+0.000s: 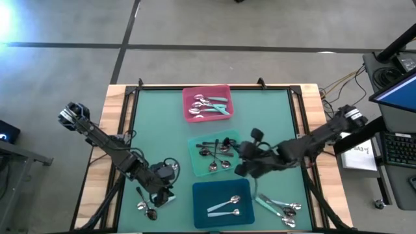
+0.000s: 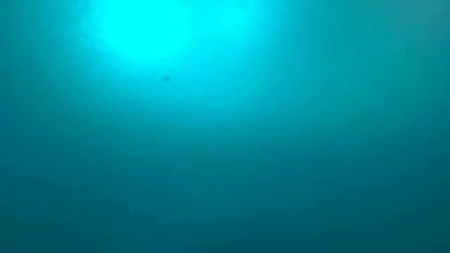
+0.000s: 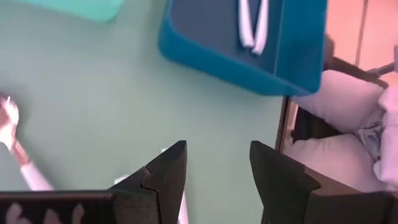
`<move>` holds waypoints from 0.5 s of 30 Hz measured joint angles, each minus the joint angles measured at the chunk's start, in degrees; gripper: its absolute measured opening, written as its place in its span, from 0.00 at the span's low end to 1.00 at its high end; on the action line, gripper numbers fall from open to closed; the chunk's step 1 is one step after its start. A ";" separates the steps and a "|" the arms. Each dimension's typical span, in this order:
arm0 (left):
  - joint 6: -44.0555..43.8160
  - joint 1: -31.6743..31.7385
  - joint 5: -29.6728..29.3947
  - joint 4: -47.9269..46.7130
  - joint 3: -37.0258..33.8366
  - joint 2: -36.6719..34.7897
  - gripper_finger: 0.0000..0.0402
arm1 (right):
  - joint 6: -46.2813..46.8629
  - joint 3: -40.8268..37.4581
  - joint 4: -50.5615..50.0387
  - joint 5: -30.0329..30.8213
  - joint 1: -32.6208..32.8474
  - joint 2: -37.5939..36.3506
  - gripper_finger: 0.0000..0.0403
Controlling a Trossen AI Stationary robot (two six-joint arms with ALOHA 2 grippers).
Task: Sort silverware by color (type)
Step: Put the black spoon into the green bin
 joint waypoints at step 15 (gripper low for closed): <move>-12.67 -1.67 2.02 -7.37 -1.25 5.49 0.40 | -1.34 0.34 2.94 -3.64 -7.60 15.32 0.02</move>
